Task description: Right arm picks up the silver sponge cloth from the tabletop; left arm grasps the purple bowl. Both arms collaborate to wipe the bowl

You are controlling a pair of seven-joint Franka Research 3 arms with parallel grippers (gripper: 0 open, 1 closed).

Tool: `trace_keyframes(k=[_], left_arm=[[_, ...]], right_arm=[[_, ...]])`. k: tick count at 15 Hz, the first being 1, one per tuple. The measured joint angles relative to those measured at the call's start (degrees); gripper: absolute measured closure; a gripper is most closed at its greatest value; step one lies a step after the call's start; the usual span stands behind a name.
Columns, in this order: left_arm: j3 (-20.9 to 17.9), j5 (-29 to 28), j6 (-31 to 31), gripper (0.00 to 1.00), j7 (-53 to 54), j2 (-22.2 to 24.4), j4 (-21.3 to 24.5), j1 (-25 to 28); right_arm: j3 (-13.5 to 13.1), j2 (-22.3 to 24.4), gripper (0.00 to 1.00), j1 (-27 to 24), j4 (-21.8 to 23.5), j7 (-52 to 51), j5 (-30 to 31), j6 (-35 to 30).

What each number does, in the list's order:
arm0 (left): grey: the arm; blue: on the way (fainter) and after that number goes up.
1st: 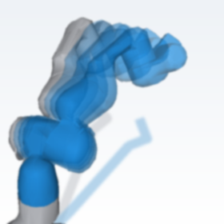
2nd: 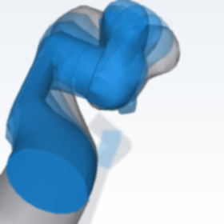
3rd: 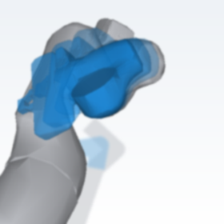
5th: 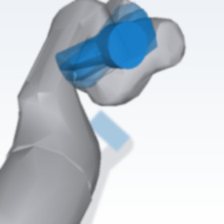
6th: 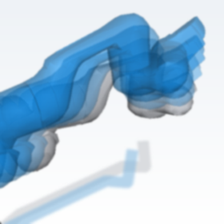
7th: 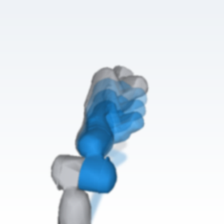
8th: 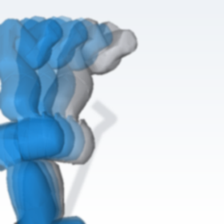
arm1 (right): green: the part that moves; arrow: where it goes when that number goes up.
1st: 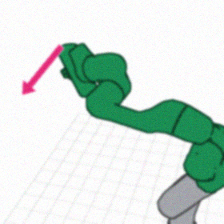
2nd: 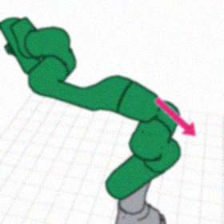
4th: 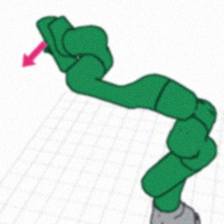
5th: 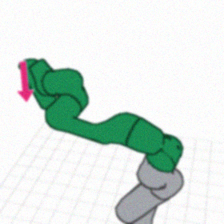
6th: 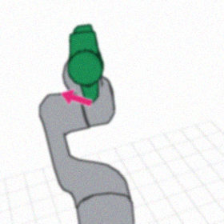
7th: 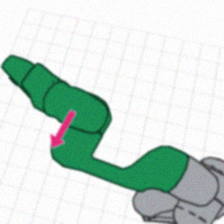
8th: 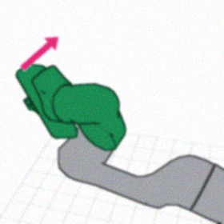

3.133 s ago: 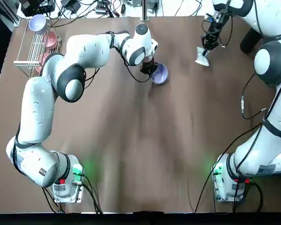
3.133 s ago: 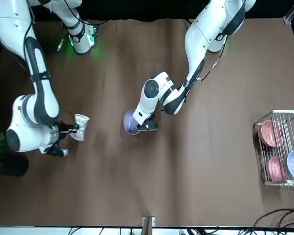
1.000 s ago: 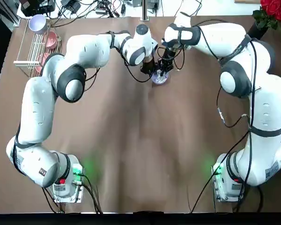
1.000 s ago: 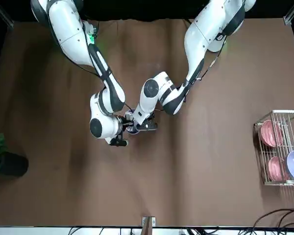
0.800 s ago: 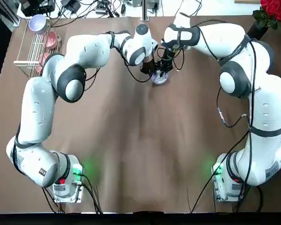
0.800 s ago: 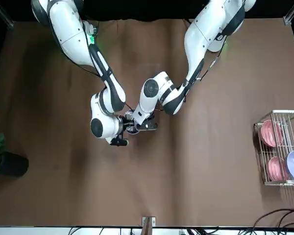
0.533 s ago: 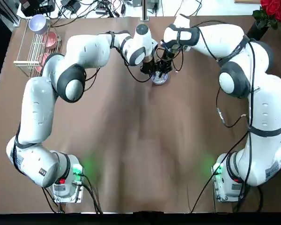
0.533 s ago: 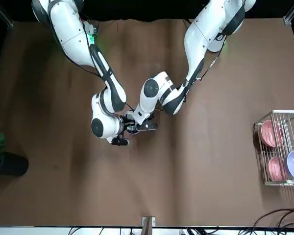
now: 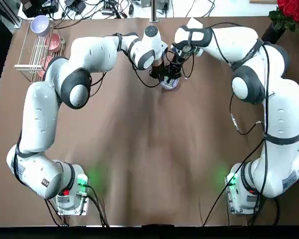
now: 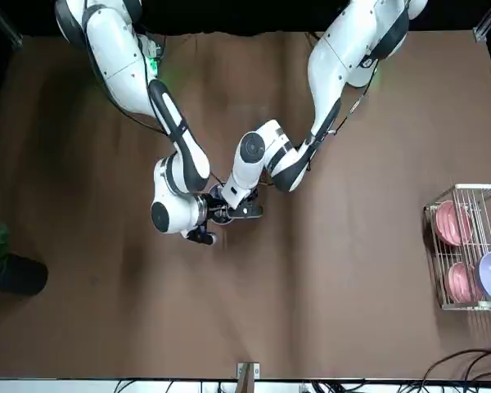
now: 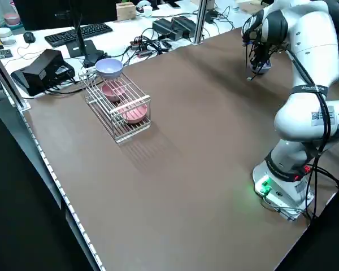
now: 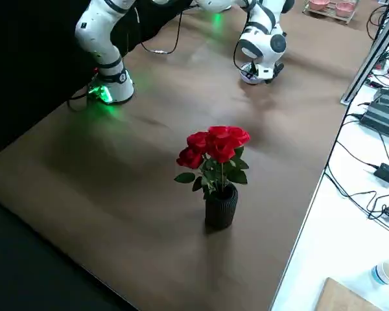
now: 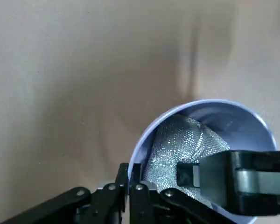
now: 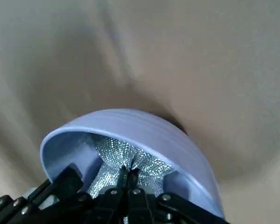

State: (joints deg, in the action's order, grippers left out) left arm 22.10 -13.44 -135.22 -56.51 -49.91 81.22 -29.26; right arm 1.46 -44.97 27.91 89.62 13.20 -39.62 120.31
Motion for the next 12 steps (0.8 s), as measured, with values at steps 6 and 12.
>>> trace_keyframes(k=[6, 12], left_arm=[[0.0, 0.0, 0.0, 0.96, 0.0, 0.0, -0.02, 0.0], [0.0, 0.0, 0.0, 0.96, 0.0, 0.0, -0.04, 0.0]], right_arm=[[-0.17, -0.02, 0.99, -0.11, -0.02, 0.1, -0.64, -0.22], [-1.76, -0.02, 0.99, -0.31, -2.37, 0.14, 2.58, -7.7]])
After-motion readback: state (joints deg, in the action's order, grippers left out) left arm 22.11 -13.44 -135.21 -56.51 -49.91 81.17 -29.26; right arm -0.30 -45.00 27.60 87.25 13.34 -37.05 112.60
